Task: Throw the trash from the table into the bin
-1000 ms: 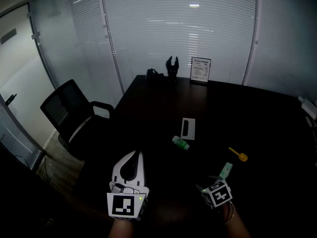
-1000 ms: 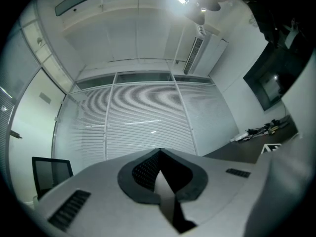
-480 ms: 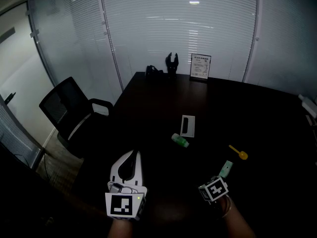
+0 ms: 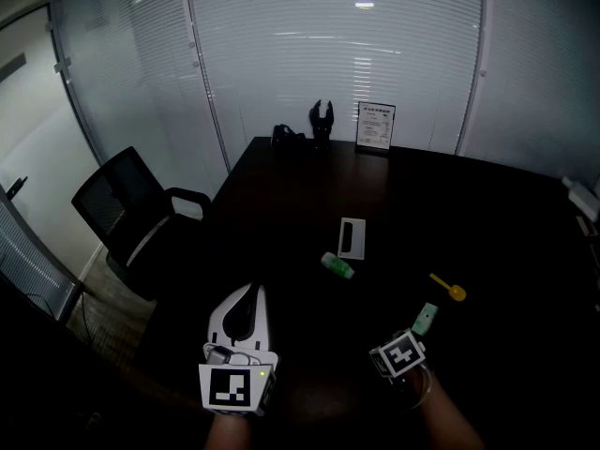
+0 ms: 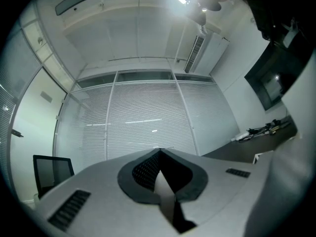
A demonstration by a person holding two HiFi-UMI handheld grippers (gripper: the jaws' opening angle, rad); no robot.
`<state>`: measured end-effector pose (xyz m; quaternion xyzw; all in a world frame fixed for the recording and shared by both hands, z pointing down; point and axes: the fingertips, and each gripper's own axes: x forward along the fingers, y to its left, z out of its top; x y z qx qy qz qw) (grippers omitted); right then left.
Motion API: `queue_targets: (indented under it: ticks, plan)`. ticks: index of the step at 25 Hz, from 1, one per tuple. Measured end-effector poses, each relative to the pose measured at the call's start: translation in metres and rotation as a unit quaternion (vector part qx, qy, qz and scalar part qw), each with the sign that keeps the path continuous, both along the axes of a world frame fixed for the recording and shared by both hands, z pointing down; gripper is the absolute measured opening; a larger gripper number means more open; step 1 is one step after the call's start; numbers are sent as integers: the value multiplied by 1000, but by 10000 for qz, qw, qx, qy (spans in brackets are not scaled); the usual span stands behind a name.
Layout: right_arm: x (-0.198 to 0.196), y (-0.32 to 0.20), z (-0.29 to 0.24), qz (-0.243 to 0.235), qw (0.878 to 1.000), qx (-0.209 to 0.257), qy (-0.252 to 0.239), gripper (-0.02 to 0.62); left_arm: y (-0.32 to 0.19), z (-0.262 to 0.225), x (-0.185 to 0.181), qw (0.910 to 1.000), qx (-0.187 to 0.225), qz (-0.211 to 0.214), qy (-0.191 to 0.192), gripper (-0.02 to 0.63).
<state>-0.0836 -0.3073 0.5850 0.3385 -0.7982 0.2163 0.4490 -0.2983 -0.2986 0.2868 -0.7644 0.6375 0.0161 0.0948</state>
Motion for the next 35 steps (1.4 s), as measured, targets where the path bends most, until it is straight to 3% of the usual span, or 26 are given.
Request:
queue_targets:
  ticks: [2, 11, 14, 23, 28, 35]
  plan:
    - [1, -3, 2, 39, 9999, 110, 2, 133, 0, -2, 0, 10000, 16, -10, 26, -3]
    - [2, -3, 4, 21, 9996, 270, 10, 123, -5, -8, 14, 9999, 84, 131, 11, -3]
    - [7, -1, 1, 217, 9994, 272, 51, 120, -6, -8, 15, 9999, 81, 147, 12, -3]
    - [8, -6, -25, 671, 9940, 649, -577, 118, -5, -10, 19, 9998, 92, 159, 39, -3]
    - [10, -15, -69, 886, 9830, 1347, -881, 118, -3, -13, 23, 9997, 117, 206, -7, -3]
    - [16, -28, -158, 1115, 9517, 2583, -1230, 118, 1, -19, 30, 9994, 185, 287, 25, -3]
